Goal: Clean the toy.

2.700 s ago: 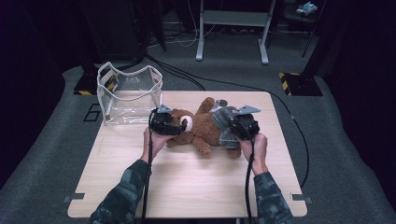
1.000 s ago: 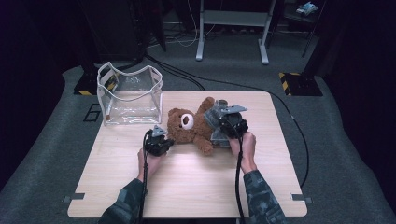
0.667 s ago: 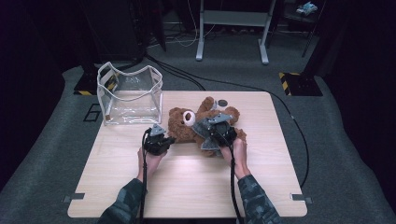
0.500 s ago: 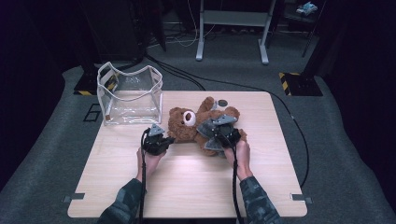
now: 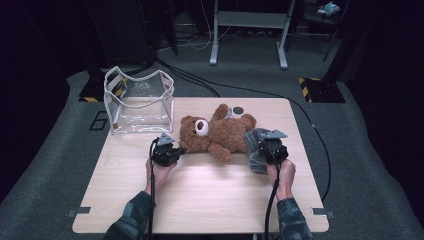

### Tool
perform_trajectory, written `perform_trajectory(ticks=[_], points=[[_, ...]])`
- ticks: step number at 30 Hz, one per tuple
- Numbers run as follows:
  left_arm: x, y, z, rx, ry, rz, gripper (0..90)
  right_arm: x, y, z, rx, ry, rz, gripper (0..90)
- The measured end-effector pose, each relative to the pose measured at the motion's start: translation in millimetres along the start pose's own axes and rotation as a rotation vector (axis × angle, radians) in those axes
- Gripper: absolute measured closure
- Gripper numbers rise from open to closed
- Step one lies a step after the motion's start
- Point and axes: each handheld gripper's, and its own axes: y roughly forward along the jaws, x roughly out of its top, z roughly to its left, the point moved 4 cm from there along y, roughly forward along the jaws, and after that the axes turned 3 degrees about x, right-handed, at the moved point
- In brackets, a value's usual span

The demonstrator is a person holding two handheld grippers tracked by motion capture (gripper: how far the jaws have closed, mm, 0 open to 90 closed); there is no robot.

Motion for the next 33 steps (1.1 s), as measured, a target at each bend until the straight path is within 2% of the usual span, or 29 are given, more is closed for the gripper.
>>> perform_trajectory(ticks=[2, 4, 6, 7, 10, 11, 13, 15, 17, 20, 22, 25, 27, 30, 32, 33], points=[[-0.2, 0.2, -0.3, -0.005, -0.002, 0.004, 88.2, 2.0, -5.0, 8.9, 0.026, -0.047, -0.021, 80.1], [0.0, 0.4, -0.9, -0.008, -0.001, 0.003, 88.2, 6.9, -9.1, 23.0, 0.079, -0.070, -0.050, 80.0], [0.3, 0.7, -1.4, -0.010, -0.001, 0.003, 88.2, 13.6, -8.9, 39.5, 0.111, -0.113, -0.062, 80.0], [0.5, 0.4, -1.7, -0.013, 0.000, 0.009, 88.2, 17.5, -7.6, 49.0, 0.134, -0.118, -0.070, 80.0], [0.7, 0.7, -1.8, -0.015, 0.000, 0.007, 88.2, 28.6, 1.7, 74.3, 0.172, -0.181, -0.060, 80.0], [0.7, 1.2, -1.6, -0.010, -0.004, 0.000, 88.2, 30.5, 4.9, 79.4, 0.175, -0.174, -0.053, 80.0], [0.5, 1.0, -0.3, -0.012, -0.004, 0.001, 88.2, 32.6, 12.7, 86.6, 0.178, -0.193, -0.032, 80.0], [0.1, 0.5, 0.7, -0.015, -0.005, 0.001, 88.2, 30.6, 17.8, 84.9, 0.154, -0.200, -0.008, 80.2], [-0.5, 0.1, 1.7, -0.016, -0.003, 0.002, 88.2, 25.2, 18.6, 76.9, 0.133, -0.161, 0.007, 80.2], [-1.3, 0.1, 2.3, -0.021, -0.007, 0.002, 88.2, 16.0, 16.1, 54.4, 0.101, -0.124, 0.019, 80.3], [-1.0, 0.0, 1.7, -0.023, -0.005, 0.000, 88.2, 10.1, 14.1, 39.7, 0.061, -0.083, 0.026, 80.3], [-0.3, -0.4, 0.8, -0.026, -0.001, -0.001, 88.2, 2.9, 12.3, 17.9, 0.006, -0.053, 0.045, 80.3], [0.5, -0.9, 0.0, -0.029, 0.003, -0.002, 88.2, 1.1, 10.7, 9.3, 0.005, -0.035, 0.041, 80.3], [1.3, -1.3, -0.4, -0.026, 0.005, -0.004, 88.1, 6.9, 3.9, 14.1, 0.026, -0.024, 0.015, 80.2], [1.6, -1.8, 0.1, -0.026, 0.005, -0.005, 88.1, 15.5, -2.9, 24.3, 0.049, -0.044, -0.006, 80.2], [1.8, -1.7, 0.0, -0.026, 0.005, -0.006, 88.1, 20.8, -6.4, 30.1, 0.076, -0.061, -0.021, 80.1]])
